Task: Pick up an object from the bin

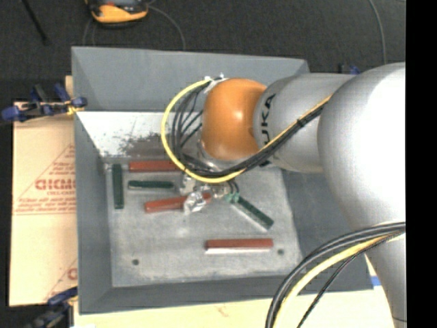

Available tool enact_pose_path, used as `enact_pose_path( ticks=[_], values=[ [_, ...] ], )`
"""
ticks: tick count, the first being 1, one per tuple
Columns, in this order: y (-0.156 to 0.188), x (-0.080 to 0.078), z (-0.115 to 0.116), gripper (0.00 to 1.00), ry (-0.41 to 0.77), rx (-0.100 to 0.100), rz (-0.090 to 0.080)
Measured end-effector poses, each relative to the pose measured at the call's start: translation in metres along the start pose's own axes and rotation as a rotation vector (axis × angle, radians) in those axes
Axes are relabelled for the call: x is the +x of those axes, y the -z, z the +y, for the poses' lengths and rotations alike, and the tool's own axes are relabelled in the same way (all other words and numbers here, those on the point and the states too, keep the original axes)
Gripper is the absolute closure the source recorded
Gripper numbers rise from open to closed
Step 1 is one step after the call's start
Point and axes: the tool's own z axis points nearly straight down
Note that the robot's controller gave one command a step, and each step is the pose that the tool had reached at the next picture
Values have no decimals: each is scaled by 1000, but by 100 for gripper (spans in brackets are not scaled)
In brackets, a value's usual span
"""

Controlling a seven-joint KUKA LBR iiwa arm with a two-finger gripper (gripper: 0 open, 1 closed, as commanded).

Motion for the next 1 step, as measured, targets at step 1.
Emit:
enact_pose_path(
  ticks=[1],
  values=[
    [183,-4,-10,100,-25,-1,-15]
  ],
)
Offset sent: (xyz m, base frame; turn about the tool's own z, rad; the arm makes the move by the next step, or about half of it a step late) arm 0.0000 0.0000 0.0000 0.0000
